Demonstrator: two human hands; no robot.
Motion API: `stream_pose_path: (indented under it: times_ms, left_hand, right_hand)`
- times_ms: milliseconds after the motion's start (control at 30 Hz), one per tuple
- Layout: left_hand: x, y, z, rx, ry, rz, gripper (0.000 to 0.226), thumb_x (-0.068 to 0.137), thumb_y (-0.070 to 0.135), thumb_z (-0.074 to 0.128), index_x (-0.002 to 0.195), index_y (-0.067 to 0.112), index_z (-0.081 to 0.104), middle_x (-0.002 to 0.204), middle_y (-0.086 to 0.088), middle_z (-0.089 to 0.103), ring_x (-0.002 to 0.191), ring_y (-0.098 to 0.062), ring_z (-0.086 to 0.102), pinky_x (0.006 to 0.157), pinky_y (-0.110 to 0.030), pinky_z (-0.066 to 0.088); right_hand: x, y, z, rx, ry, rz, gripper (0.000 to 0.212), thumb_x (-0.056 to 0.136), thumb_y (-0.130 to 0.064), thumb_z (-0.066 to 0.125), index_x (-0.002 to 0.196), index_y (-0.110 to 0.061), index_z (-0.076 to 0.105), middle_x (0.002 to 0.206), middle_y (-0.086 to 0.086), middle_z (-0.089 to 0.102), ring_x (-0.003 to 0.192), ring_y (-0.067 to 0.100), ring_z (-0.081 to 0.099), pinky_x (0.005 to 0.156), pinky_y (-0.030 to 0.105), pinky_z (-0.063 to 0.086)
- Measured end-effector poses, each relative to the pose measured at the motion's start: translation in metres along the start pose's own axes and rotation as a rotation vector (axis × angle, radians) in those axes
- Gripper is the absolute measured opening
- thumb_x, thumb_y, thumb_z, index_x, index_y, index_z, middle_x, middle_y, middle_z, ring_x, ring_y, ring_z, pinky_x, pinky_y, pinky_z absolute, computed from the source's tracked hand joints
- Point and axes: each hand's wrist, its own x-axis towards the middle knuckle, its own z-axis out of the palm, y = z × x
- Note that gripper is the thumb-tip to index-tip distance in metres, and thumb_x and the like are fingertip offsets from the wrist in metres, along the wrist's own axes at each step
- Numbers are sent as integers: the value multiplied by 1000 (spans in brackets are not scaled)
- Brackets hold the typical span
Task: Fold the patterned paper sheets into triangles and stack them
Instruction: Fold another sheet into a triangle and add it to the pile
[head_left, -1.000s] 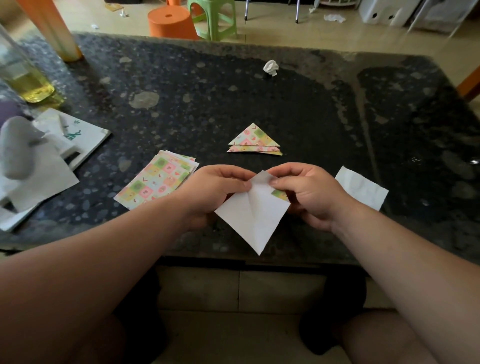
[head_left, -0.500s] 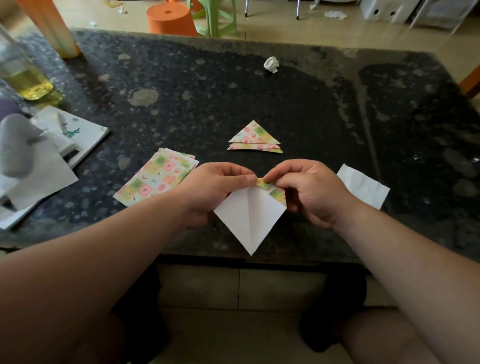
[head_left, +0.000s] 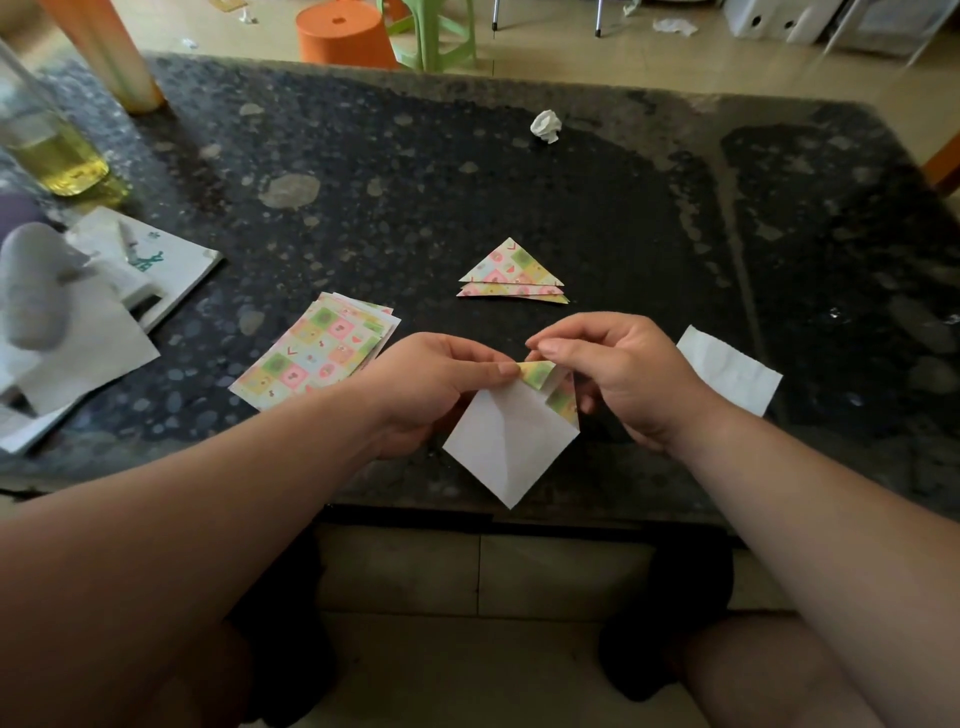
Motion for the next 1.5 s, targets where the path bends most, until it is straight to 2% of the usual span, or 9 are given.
stream_pose_path:
  times_ms: [100,233,433,633,833,967,1100,1233,1500]
  left_hand:
    - [2,-1,1,26,10,8,7,87,20,77,82,18,80,96,-9,78,91,-26,74,75,-38,56]
    - [2,-1,0,73,25,-7,7,87,25,78,87,19,82,99,-7,78,99,-28,73,84,-43,57]
    - [0,0,1,65,28,-26,22,89,30,76,102,13,78,96,-8,79,88,-25,75,75,-39,58]
    - [1,-2,0,70,14,-42,25,90,32,76,102,11,77,97,-11,78,90,-28,74,79,-42,58]
    - [2,-5,0,129,24,-39,25,90,39,75,100,16,79,99,-8,78,98,-31,74,91,-49,58]
    - [2,-4,2,140,30,-43,27,90,41,74,103,18,79,98,-6,78,97,-28,74,90,-48,59]
    - [2,-6,2,132,63,-69,28,88,41,77,105,19,78,99,-6,78,95,-28,75,89,-49,59]
    - [2,-11,6,109,76,-93,26,90,39,76,106,19,77,98,-5,78,95,-27,75,88,-48,60]
    - [2,-12,7,47,82,-125,25,91,37,75,107,19,77,101,-8,78,97,-29,74,89,-48,59]
  right_hand:
    - [3,1,1,-94,1,67,10,93,-32,74,87,-26,79,80,-9,74,74,9,64,55,21,46]
    - [3,0,1,-194,-62,131,10,90,-33,78,85,-24,79,82,-9,74,74,8,67,53,17,47]
    - [4,-3,0,-267,-88,132,9,90,-34,78,84,-27,76,78,-11,73,68,3,66,54,16,46]
    - [4,-1,-1,-264,-95,123,8,89,-31,79,83,-26,77,74,-13,73,64,-4,66,50,11,45]
    - [5,1,0,-214,-123,116,8,88,-29,80,85,-23,77,74,-11,73,63,-1,66,50,13,46]
    - [5,3,1,-116,-95,152,12,91,-27,77,87,-16,77,72,-5,71,50,3,59,45,20,44]
    - [4,4,1,-124,-103,140,8,91,-21,77,89,-14,76,75,0,72,43,2,55,42,20,41]
    - [3,7,6,-160,-52,134,7,87,-25,82,85,-19,78,77,-1,74,47,2,59,45,21,44]
    - [3,6,10,-204,-4,128,8,82,-28,86,79,-24,80,78,-8,74,75,11,70,59,24,50]
